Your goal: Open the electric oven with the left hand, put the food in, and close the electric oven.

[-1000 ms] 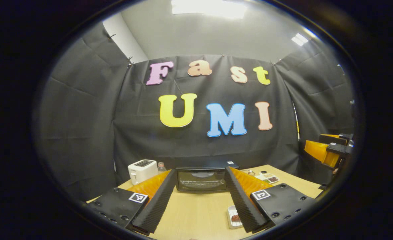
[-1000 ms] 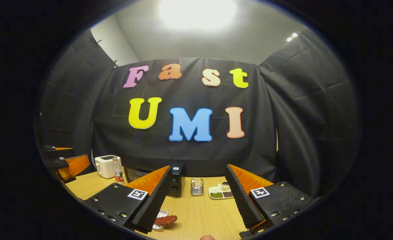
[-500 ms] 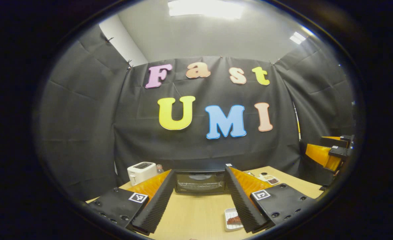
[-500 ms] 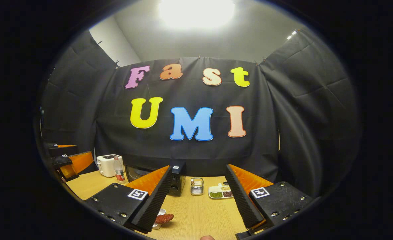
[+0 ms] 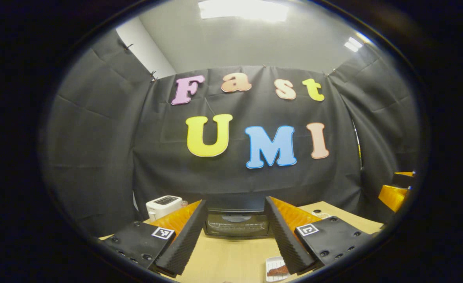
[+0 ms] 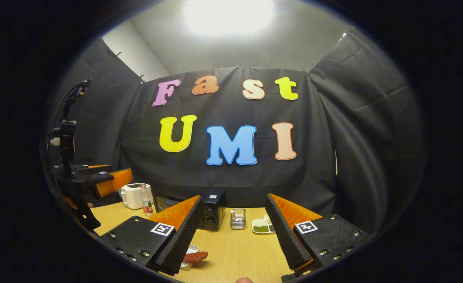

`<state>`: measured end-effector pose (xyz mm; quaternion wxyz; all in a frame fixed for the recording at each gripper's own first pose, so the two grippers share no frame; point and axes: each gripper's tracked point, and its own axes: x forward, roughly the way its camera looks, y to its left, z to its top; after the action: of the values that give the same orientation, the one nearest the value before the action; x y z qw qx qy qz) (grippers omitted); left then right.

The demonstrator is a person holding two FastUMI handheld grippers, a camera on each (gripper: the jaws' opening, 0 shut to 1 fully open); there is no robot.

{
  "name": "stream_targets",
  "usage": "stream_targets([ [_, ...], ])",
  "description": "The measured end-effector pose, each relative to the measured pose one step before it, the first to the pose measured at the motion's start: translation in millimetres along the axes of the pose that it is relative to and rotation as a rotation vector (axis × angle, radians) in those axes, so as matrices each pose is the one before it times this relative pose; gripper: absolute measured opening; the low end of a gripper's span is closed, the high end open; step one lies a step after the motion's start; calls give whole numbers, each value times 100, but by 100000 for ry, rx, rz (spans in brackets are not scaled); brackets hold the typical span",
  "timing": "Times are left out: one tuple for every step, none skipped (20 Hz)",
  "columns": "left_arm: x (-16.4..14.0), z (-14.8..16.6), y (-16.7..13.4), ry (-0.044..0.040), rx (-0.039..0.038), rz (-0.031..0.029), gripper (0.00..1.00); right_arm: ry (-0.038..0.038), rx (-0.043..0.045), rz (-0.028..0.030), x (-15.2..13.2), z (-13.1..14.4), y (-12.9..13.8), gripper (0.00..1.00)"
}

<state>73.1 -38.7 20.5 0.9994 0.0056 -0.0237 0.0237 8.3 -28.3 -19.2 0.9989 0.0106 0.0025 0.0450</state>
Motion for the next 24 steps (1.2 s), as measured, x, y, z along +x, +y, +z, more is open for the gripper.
stream_targets([
  [1099,-86,-13,-332,-212,-906,100,427,277,-893,446,-168,-84,96],
  [1249,-262,-85,-208,-203,-955,100,552,230,-1844,428,-71,-256,97],
  [1235,-387,31,852,-105,-832,100,979,322,-2153,512,-230,-301,96],
  [1176,-353,-24,426,-394,-1083,100,-25,586,-1638,378,160,-153,96],
  [1255,-190,-39,-6,-550,-1105,100,-890,170,-1148,309,365,133,96],
  [1286,-436,188,132,-275,-589,100,-330,-861,-1122,433,88,25,96],
  [1226,-413,124,734,-234,-671,100,784,-1453,-1544,562,-367,-160,96],
  [1134,-620,1,688,-230,-846,100,541,-863,-1444,394,-88,-66,96],
  [1191,-547,76,745,-195,-897,100,-38,13,-1523,236,204,19,96],
  [1115,-592,68,815,13,-986,97,-143,289,-1675,240,165,-43,96],
  [1209,-499,190,627,236,-869,93,228,-100,-1851,124,-117,-108,96],
  [970,-500,24,731,330,-618,90,512,-566,-1787,171,-160,-121,96],
  [948,-530,155,645,30,-693,97,478,-694,-1648,46,-214,-144,96],
  [863,-617,53,668,-127,-618,98,340,-655,-1633,-3,14,-161,96],
  [785,-552,10,896,-106,-759,97,364,-690,-1720,97,-143,-151,96],
  [993,-524,93,944,3,-736,97,551,-559,-1830,57,-38,-188,96],
  [783,-516,11,892,66,-749,100,650,-207,-1763,-8,-265,-187,96],
  [833,-690,37,814,57,-850,98,620,-31,-1685,-56,-146,-155,96],
  [754,-406,37,696,105,-581,98,679,-156,-1656,-26,-228,-132,96],
  [676,-612,76,825,39,-640,97,828,-299,-1601,-73,-241,-84,96],
  [804,-498,68,851,83,-451,97,1104,-268,-1326,-18,-330,-18,96],
  [880,-539,3,1017,133,-632,100,1020,-215,-1124,-128,-209,73,96],
  [859,-548,-38,1049,100,-594,98,570,-388,-1215,-89,-170,-41,96],
  [931,-651,44,923,39,-573,100,428,-567,-1199,-59,-41,27,96],
])
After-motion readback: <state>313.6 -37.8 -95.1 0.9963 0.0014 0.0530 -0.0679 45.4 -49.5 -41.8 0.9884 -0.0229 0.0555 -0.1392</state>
